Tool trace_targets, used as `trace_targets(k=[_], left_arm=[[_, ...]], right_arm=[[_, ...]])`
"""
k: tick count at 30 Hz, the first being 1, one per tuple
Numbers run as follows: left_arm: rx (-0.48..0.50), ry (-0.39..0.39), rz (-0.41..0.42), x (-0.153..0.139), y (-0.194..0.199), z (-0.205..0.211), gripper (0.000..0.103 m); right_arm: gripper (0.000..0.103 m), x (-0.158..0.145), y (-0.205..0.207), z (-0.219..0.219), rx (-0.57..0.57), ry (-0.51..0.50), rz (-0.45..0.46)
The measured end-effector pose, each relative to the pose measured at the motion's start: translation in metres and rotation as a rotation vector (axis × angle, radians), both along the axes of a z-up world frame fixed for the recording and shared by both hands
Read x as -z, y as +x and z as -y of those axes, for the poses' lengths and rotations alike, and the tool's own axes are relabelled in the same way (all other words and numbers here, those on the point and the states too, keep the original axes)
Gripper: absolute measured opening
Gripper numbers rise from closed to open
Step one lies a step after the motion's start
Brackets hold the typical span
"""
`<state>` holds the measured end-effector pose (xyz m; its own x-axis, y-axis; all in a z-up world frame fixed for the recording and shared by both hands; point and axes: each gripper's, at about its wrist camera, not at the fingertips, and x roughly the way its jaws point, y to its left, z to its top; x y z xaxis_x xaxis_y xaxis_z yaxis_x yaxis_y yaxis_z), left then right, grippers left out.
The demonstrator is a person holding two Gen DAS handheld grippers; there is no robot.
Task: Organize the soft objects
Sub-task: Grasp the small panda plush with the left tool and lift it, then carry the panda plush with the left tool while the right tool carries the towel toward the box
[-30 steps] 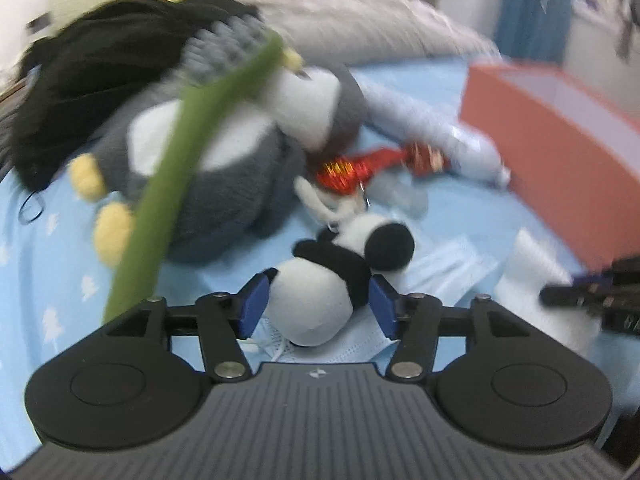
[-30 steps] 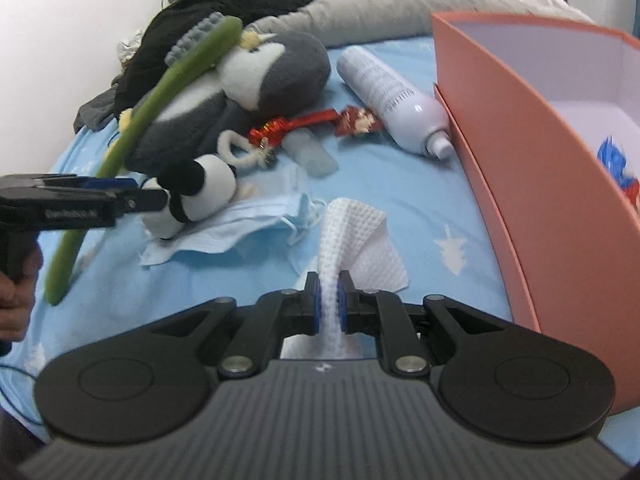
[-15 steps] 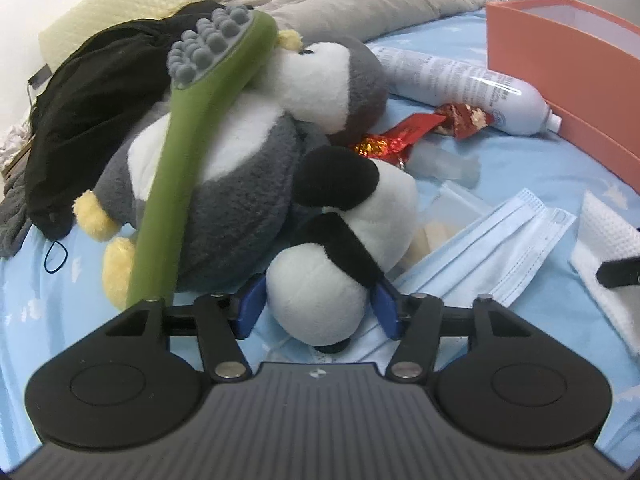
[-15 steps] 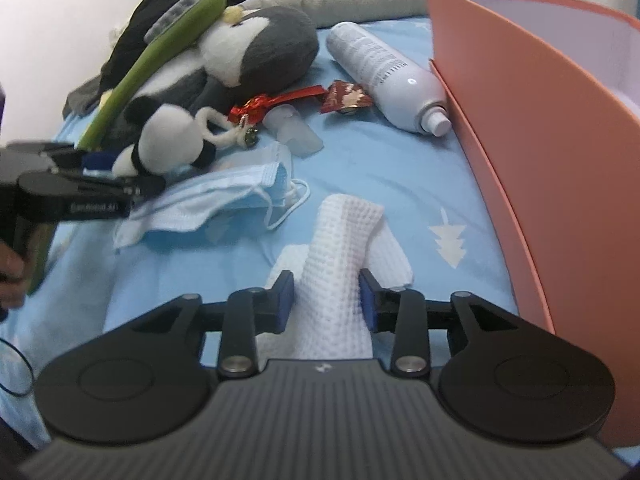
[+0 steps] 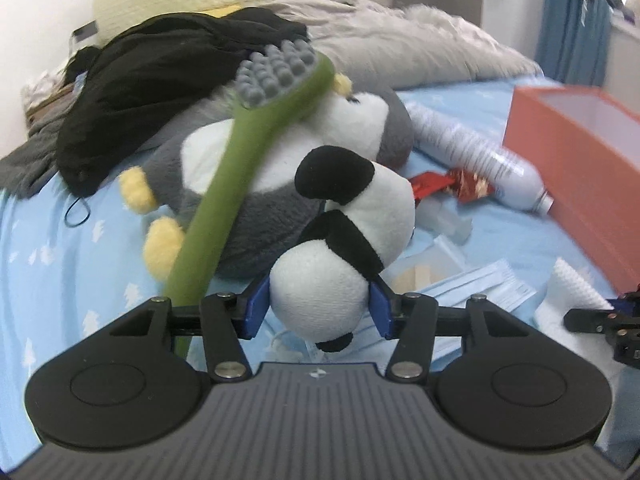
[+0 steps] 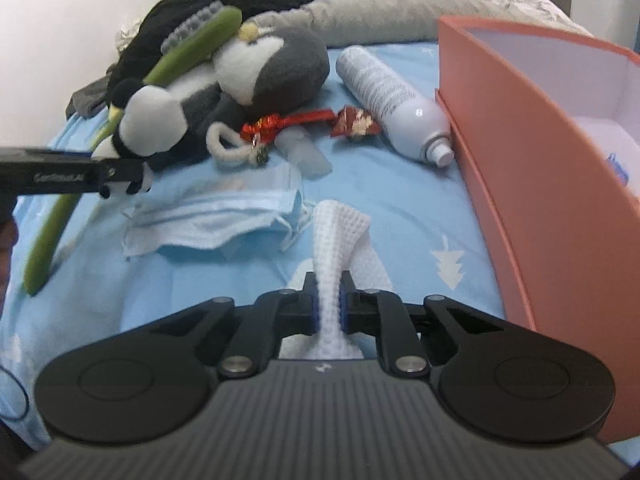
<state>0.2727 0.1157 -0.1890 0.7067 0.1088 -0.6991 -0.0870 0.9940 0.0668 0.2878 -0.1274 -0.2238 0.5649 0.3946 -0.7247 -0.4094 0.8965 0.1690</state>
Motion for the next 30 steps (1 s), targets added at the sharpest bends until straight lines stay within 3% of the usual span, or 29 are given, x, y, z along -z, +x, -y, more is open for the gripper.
trace_targets(k=[7,14,22,30], left_arm=[[-0.048,-0.104,0.024,-0.028,-0.037,0.009,0.058],[-0.073,-0.192,0.006,-0.038,-0.079,0.031,0.058],[-0.083,-0.266,-0.038,-0.034,-0.121,0.063,0.058],[-0.058,-0.321,-0.059,-0.039,-0.129,0.088,0.058]], right_arm=[[0.014,-0.033,-0.013,0.012,0.027,0.026,0.032],[0.014,-0.063,-0.041,0.016,0.017,0.048,0.049],[0.014,-0.071,-0.076,0.024,0.023,0.042,0.036],[0.014,-0.083,-0.098,0.039,0.04,0.045,0.054]])
